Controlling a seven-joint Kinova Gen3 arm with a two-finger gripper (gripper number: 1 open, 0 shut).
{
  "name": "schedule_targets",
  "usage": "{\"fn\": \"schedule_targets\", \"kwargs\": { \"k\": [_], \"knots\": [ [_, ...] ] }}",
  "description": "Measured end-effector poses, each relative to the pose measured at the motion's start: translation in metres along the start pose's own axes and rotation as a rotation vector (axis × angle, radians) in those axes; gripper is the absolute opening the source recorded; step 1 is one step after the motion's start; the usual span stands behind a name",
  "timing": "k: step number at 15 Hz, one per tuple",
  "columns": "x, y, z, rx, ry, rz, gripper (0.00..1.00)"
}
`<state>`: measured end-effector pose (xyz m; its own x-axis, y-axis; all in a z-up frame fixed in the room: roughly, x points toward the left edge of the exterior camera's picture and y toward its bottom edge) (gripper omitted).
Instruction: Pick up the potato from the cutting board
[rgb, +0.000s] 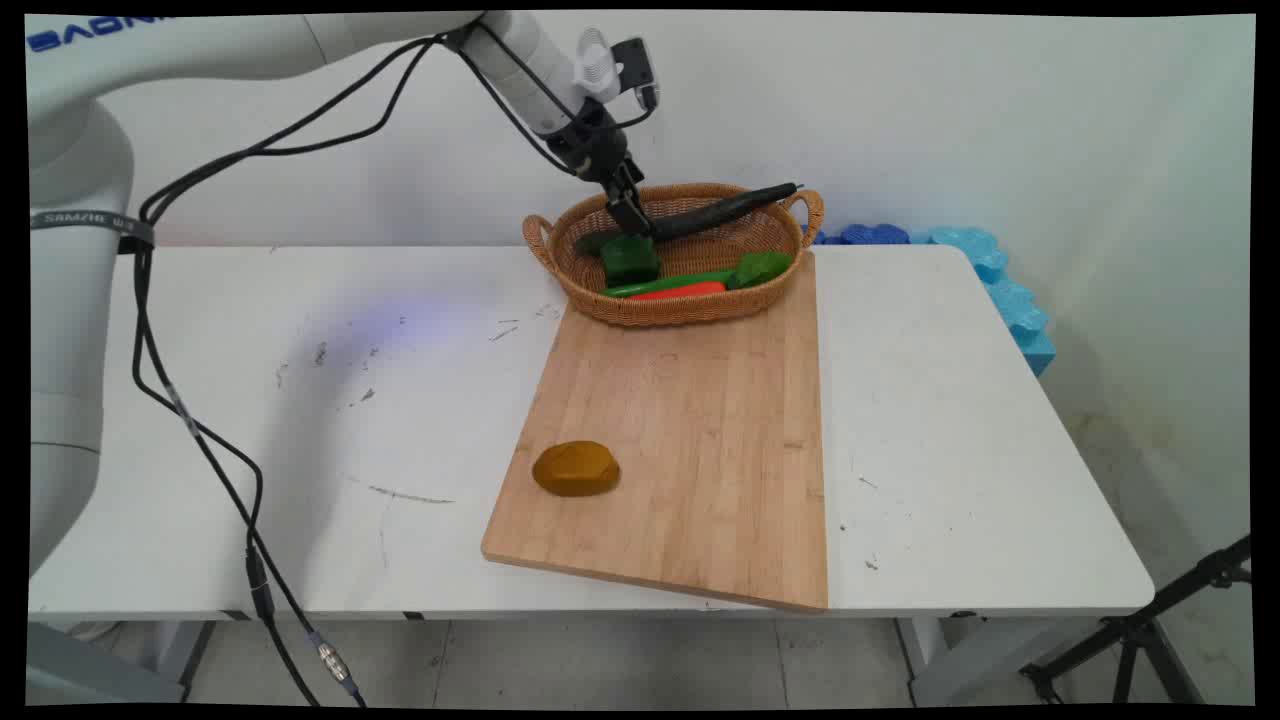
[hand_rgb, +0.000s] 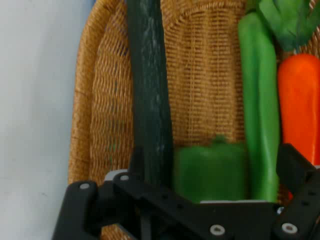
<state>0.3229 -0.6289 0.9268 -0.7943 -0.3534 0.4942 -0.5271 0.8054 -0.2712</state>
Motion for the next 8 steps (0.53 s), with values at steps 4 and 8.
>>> {"fn": "schedule_targets", "kwargs": {
  "k": [4, 8],
  "knots": [
    [-0.0042, 0.0022, -0.0088, -0.007, -0.002, 0.024, 1.0],
    [0.0028, 0.003, -0.0071, -0.009, 0.007, 0.027, 1.0]
  ]
}}
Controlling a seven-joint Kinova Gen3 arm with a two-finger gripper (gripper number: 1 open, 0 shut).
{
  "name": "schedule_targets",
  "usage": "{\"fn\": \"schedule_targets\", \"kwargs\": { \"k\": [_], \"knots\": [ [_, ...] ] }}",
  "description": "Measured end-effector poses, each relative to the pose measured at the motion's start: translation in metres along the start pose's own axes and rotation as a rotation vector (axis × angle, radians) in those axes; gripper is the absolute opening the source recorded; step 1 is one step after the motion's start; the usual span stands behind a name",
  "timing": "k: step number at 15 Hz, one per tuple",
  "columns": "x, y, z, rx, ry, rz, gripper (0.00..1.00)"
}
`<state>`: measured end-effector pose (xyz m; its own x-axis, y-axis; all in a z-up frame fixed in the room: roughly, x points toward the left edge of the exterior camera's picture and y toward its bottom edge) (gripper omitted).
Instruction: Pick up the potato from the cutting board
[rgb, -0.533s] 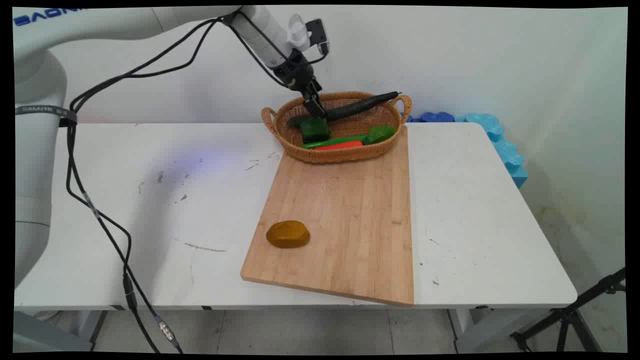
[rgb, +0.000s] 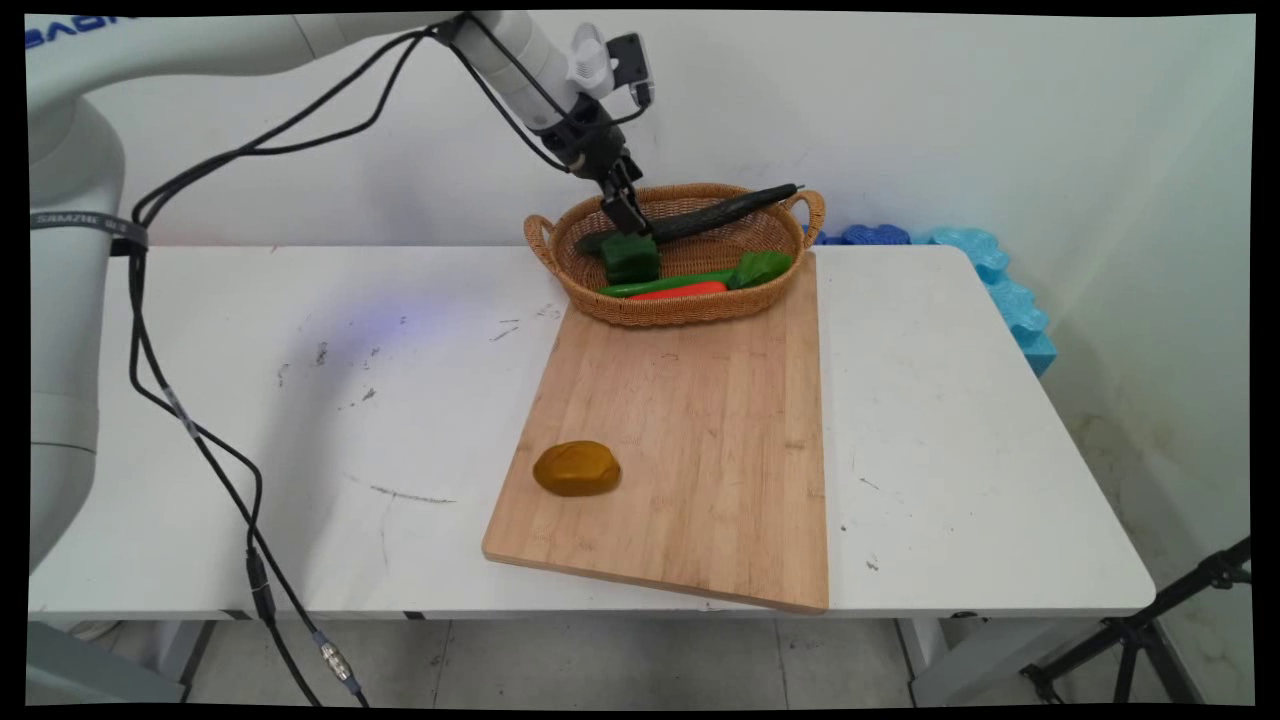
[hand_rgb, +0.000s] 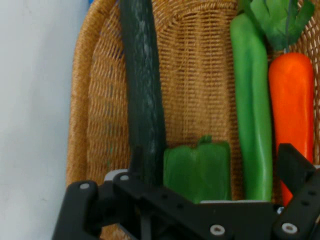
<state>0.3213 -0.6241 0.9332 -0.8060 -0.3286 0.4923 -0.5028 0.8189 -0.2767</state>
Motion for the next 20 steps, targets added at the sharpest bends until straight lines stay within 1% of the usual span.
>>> {"fn": "schedule_targets", "kwargs": {
  "k": [2, 4, 10, 16, 20],
  "knots": [
    [0.012, 0.006, 0.005, -0.008, 0.003, 0.008, 1.0],
    [0.017, 0.011, 0.007, -0.015, 0.004, 0.006, 1.0],
    [0.033, 0.033, -0.002, -0.063, 0.008, -0.004, 1.0],
    [0.034, 0.057, -0.027, -0.122, 0.005, -0.025, 1.0],
    [0.024, 0.077, -0.046, -0.17, -0.002, -0.039, 1.0]
  ]
}}
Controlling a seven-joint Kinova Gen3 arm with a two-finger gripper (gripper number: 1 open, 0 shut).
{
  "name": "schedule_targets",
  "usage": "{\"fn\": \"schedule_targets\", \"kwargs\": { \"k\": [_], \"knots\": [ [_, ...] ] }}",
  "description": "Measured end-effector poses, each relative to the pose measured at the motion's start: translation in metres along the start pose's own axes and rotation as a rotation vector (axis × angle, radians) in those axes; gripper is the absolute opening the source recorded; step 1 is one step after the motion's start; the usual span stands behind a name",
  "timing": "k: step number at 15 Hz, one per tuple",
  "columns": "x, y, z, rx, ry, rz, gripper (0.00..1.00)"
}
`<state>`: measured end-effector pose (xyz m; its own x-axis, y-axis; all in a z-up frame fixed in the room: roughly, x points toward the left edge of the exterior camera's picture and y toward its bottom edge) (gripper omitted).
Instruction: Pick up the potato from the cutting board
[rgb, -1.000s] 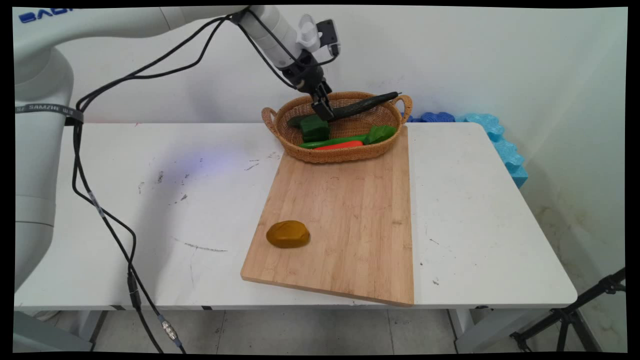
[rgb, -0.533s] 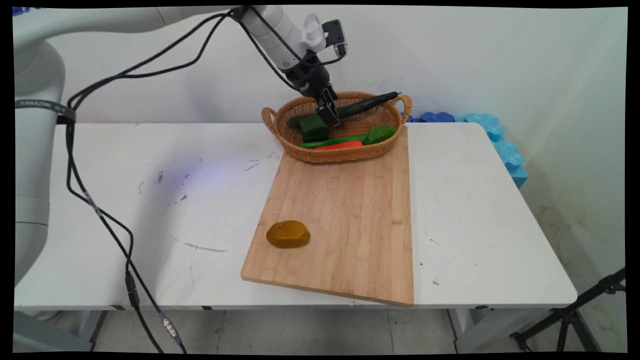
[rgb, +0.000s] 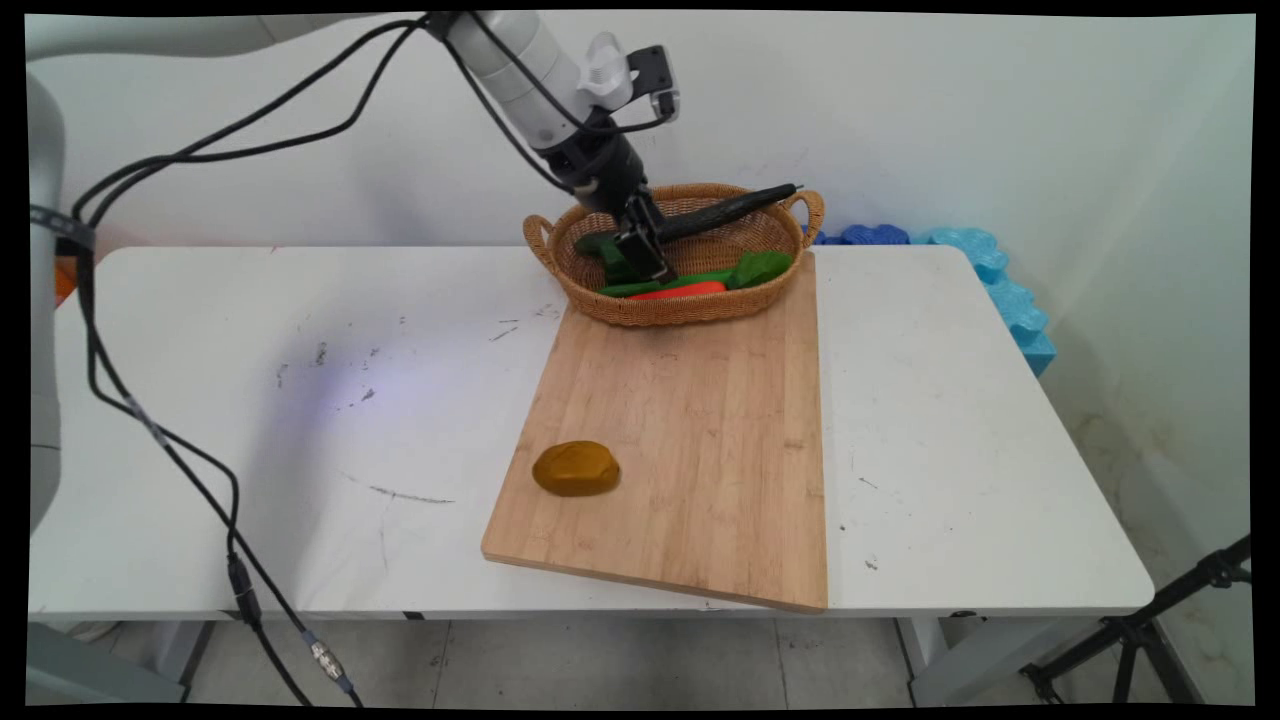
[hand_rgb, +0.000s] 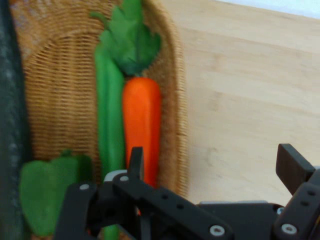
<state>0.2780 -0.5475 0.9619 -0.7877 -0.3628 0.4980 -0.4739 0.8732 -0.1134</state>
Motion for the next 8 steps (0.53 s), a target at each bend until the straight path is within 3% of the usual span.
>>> {"fn": "schedule_targets", "kwargs": {
  "k": [8],
  "knots": [
    [-0.035, 0.032, -0.015, -0.083, -0.012, 0.003, 1.0]
  ]
}}
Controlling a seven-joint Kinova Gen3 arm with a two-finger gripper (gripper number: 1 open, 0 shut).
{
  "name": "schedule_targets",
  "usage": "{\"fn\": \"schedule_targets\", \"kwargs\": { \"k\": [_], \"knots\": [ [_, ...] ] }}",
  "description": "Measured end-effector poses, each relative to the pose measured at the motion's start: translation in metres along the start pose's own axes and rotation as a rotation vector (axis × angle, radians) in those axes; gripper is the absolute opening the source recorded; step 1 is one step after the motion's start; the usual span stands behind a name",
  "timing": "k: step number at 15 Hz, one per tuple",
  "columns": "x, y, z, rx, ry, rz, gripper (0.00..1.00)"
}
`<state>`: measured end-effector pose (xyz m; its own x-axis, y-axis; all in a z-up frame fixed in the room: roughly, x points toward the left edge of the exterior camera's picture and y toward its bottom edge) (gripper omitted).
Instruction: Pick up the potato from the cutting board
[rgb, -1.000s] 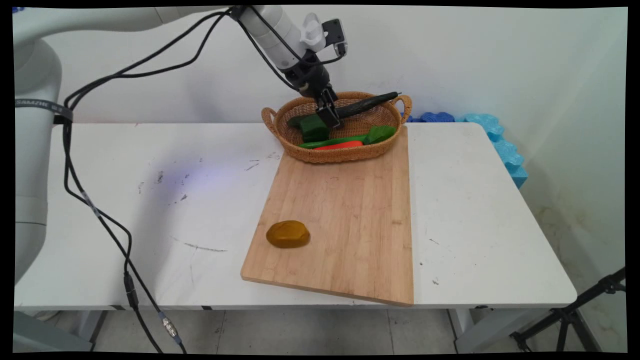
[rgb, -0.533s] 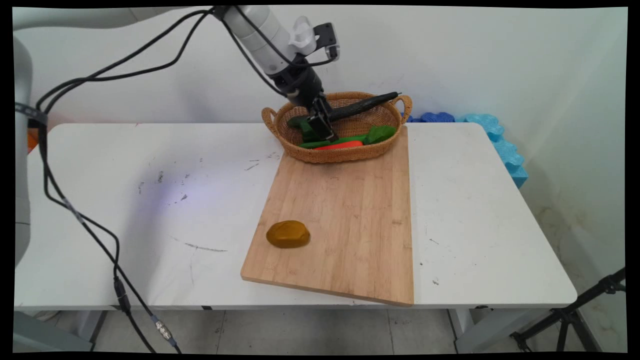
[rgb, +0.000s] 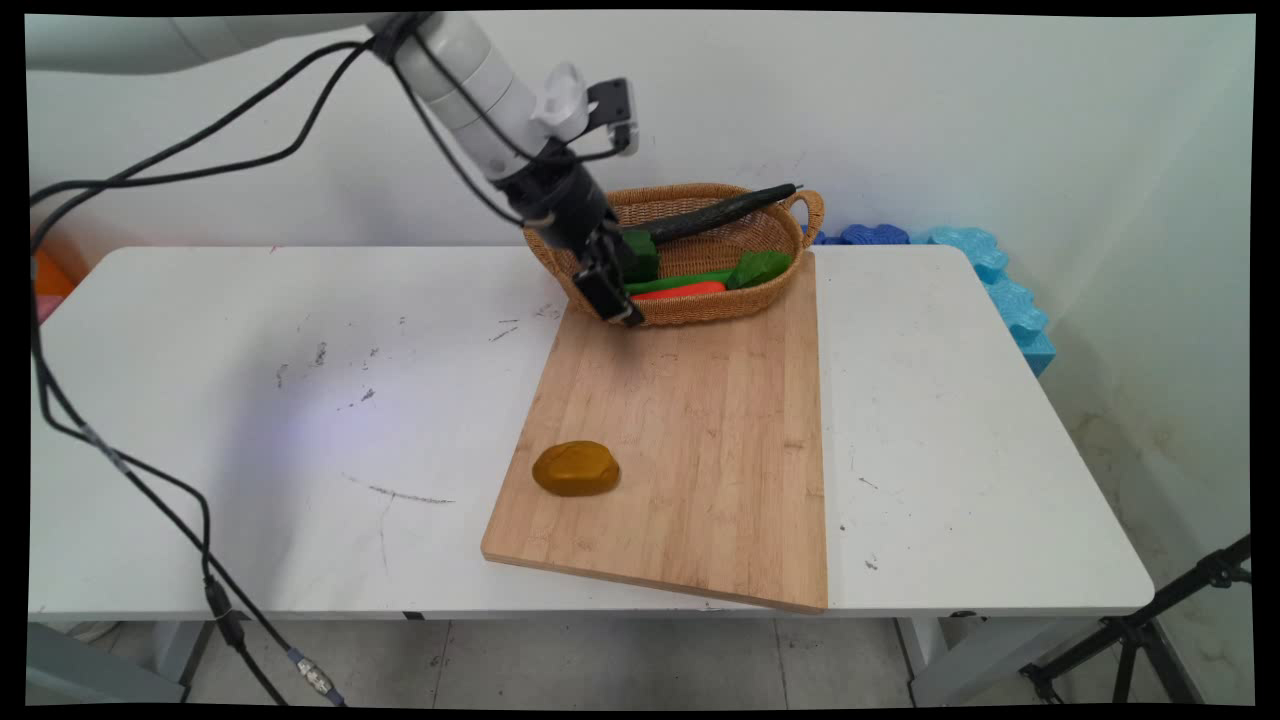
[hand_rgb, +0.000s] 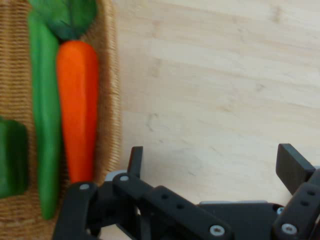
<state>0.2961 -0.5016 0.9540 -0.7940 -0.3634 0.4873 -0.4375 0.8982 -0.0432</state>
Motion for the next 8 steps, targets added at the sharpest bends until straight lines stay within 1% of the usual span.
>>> {"fn": "schedule_targets", "kwargs": {
  "k": [3, 5, 8],
  "knots": [
    [-0.018, 0.013, -0.001, -0.024, -0.004, 0.002, 1.0],
    [-0.035, 0.027, 0.001, -0.057, -0.021, 0.022, 1.0],
    [-0.05, 0.043, -0.005, -0.095, -0.038, 0.037, 1.0]
  ]
}}
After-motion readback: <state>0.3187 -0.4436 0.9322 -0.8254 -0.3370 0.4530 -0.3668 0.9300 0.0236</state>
